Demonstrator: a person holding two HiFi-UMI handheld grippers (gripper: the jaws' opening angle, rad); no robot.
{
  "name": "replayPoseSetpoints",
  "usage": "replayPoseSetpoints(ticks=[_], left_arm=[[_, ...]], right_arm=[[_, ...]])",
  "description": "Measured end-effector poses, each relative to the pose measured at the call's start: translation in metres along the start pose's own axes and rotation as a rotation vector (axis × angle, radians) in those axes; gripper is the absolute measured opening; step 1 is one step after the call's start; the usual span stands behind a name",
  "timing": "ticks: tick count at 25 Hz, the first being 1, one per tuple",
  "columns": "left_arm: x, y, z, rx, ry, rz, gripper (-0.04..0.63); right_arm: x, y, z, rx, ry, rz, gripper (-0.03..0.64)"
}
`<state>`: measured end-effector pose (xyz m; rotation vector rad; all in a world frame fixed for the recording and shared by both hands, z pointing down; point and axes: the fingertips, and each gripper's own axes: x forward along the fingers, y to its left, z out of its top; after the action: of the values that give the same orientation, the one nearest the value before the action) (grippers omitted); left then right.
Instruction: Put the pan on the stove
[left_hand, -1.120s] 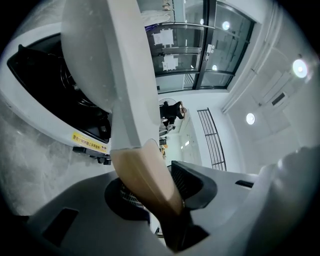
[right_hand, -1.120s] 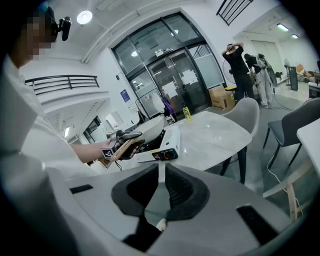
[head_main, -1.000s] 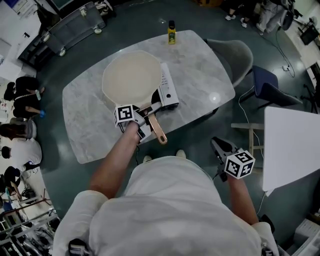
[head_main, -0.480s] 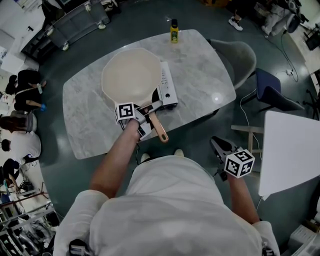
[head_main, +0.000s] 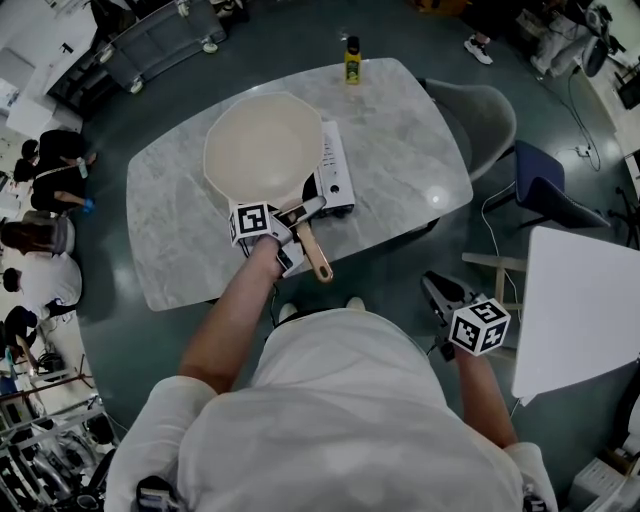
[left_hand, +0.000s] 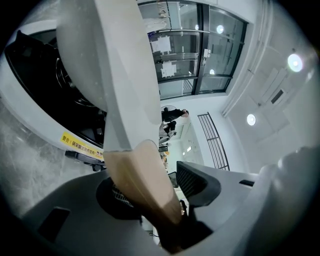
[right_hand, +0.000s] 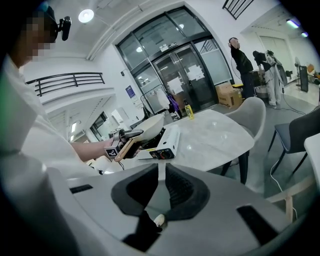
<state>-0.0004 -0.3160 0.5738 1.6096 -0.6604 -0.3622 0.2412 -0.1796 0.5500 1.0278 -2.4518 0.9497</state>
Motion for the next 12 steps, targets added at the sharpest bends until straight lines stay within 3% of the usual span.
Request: replayPoseSetpoints(ticks=[12], left_arm=[[-0.0079,-0.0012,-0.0004,-0.017,-0.058,-0.003,0.281]], right_arm=[[0.0098,0.0056,0.0046,-0.025,0.011,0.034,0.055]])
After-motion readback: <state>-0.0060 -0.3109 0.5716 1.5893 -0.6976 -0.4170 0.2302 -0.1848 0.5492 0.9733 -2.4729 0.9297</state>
